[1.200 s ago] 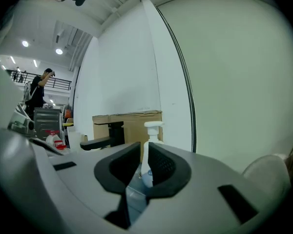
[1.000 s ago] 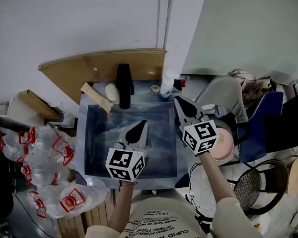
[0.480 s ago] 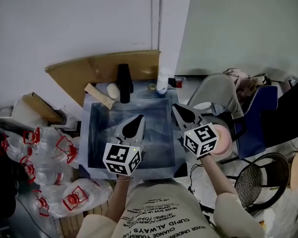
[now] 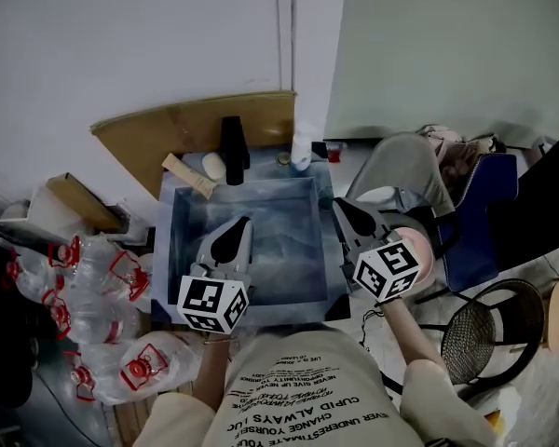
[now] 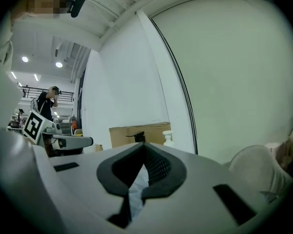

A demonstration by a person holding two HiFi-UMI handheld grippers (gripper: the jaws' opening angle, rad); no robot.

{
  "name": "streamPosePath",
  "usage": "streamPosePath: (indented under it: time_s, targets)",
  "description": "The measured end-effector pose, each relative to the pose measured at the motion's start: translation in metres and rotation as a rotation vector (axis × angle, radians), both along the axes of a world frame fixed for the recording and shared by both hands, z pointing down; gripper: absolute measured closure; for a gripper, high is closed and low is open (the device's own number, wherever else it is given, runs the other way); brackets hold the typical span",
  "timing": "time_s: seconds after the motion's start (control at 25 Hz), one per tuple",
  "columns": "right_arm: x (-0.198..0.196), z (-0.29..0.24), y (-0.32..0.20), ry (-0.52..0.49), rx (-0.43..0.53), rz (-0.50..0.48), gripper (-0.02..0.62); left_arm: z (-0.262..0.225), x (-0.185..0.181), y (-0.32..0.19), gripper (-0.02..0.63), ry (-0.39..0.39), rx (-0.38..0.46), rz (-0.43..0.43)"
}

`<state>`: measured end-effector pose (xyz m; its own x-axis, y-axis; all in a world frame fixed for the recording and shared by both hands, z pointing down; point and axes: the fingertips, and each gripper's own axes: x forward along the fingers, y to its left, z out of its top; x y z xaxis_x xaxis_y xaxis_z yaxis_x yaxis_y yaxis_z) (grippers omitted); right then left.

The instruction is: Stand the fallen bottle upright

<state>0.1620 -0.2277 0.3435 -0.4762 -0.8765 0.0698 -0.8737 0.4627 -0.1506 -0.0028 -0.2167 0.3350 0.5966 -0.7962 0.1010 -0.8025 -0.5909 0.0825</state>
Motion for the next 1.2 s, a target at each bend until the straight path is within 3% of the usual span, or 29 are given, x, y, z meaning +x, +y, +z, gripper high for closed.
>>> streamPosePath:
  time_s: [0.36,1.2]
  targets:
    - [0.006,-0.010,0.012,-0.006,0.026,0.023,0.592,-0.002,-0.022,0.012,0.580,0.003,0.014,-0.046]
    - [0.012,-0.008,0.016,0.013,0.049,0.069,0.592,0.001,-0.027,0.011,0.580,-0.002,0.016,-0.056]
